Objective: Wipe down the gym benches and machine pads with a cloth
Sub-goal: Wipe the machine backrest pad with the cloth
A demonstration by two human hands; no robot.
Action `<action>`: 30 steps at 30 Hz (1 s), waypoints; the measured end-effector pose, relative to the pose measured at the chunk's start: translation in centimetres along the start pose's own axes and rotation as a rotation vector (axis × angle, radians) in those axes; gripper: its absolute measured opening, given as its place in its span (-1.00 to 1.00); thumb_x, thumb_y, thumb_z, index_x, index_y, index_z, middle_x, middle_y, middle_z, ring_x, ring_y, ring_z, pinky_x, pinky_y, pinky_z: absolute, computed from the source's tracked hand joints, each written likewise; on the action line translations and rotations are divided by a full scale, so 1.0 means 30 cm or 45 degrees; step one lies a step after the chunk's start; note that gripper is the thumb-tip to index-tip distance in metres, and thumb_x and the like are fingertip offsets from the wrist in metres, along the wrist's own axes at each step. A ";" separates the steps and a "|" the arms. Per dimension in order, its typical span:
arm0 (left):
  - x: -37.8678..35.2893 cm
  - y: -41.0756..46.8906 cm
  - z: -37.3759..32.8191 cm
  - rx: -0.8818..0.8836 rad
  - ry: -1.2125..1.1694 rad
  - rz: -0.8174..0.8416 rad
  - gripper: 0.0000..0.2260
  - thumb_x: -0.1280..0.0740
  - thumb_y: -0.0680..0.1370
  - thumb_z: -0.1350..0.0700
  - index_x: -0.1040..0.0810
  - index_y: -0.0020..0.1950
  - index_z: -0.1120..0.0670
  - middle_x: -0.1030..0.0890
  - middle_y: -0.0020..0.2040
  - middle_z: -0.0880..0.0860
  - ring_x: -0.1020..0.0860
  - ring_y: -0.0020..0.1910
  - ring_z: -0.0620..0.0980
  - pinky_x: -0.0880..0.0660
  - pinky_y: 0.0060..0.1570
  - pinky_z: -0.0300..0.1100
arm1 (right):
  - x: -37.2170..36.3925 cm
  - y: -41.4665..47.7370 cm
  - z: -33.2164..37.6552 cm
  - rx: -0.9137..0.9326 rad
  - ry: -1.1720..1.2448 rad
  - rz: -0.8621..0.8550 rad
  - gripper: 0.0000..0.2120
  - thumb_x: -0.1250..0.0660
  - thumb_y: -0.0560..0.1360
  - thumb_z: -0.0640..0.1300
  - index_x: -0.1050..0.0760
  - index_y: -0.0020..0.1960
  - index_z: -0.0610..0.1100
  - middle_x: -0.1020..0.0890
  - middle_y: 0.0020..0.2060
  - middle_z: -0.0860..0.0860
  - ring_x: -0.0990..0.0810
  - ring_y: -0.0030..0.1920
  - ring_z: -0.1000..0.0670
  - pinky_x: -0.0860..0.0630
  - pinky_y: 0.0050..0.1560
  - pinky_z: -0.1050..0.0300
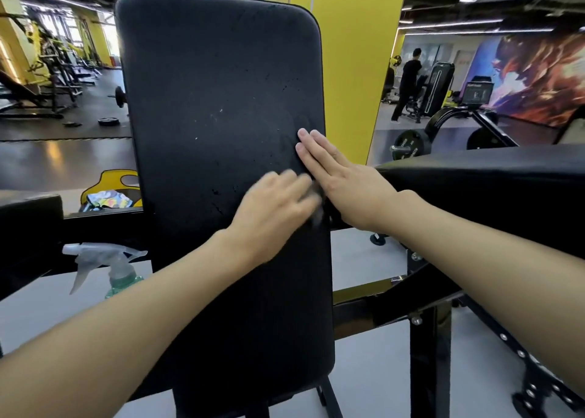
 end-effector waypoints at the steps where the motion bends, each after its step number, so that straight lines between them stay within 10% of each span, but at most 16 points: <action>1: 0.001 0.022 0.015 0.124 -0.007 -0.031 -0.62 -0.02 0.48 0.30 -0.61 -0.03 0.09 -0.53 -0.13 0.07 -0.45 -0.19 0.11 -0.29 -0.23 -0.06 | 0.005 0.000 0.001 0.003 0.041 -0.001 -0.09 -0.19 0.39 -0.44 0.23 0.59 -0.20 0.31 0.57 -0.02 0.29 0.57 -0.02 -0.62 -0.22 0.12; 4: -0.005 0.032 -0.067 0.271 -0.119 -0.123 -0.68 -0.06 0.46 0.25 -0.61 -0.16 0.11 -0.55 -0.20 0.07 -0.48 -0.26 0.12 -0.30 -0.29 -0.06 | 0.038 -0.002 0.008 -0.010 0.166 0.040 -0.09 -0.13 0.39 -0.46 0.24 0.60 -0.15 0.32 0.57 0.03 0.31 0.56 0.04 -0.56 -0.18 0.21; 9: -0.029 -0.033 -0.145 -0.106 -0.136 -0.034 -0.59 0.00 0.51 0.16 -0.68 -0.09 0.07 -0.55 -0.19 0.04 -0.50 -0.27 0.09 -0.36 -0.31 -0.10 | 0.062 0.000 0.009 -0.015 0.240 0.064 -0.07 -0.15 0.37 -0.45 0.24 0.60 -0.12 0.32 0.56 0.08 0.31 0.55 0.08 -0.62 -0.04 0.11; 14: -0.038 -0.028 -0.080 0.303 -0.141 -0.089 -0.69 -0.11 0.52 0.23 -0.65 -0.02 0.05 -0.56 -0.13 0.03 -0.47 -0.22 0.10 -0.31 -0.25 -0.05 | 0.065 -0.021 0.048 -0.068 0.220 0.139 -0.10 -0.17 0.44 -0.41 0.30 0.59 -0.14 0.39 0.54 0.04 0.37 0.54 0.03 -0.56 -0.13 0.20; 20: -0.070 -0.171 -0.146 -0.159 -0.047 0.100 -0.47 0.11 0.48 0.30 -0.61 0.10 0.04 -0.53 -0.05 0.03 -0.44 -0.18 0.07 -0.27 -0.22 -0.07 | 0.031 -0.059 0.087 -0.112 0.168 0.180 -0.03 -0.19 0.41 -0.43 0.36 0.58 -0.12 0.45 0.52 0.01 0.43 0.53 -0.04 -0.41 -0.32 0.24; 26: -0.035 -0.083 -0.073 0.260 -0.026 -0.009 -0.54 0.05 0.53 0.30 -0.62 0.09 0.06 -0.58 0.15 0.06 -0.48 -0.15 0.10 -0.32 -0.21 -0.04 | 0.024 -0.055 0.099 -0.135 0.194 0.169 -0.09 -0.17 0.44 -0.38 0.33 0.58 -0.14 0.40 0.53 -0.04 0.40 0.53 -0.08 -0.36 -0.26 0.27; 30: -0.059 -0.192 -0.181 -0.043 -0.007 0.166 -0.33 0.28 0.54 0.31 -0.62 0.15 0.08 -0.56 0.12 0.04 -0.47 -0.14 0.07 -0.31 -0.21 -0.07 | 0.032 -0.052 0.108 -0.157 0.179 0.191 -0.08 -0.16 0.43 -0.39 0.36 0.57 -0.13 0.43 0.52 -0.01 0.41 0.53 -0.06 -0.32 -0.31 0.27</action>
Point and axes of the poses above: each hand's wrist, its own y-axis towards the middle knuckle, its own x-axis out of the back of the hand, z = x × y, the point moved 1 cm from there along y, towards the middle knuckle
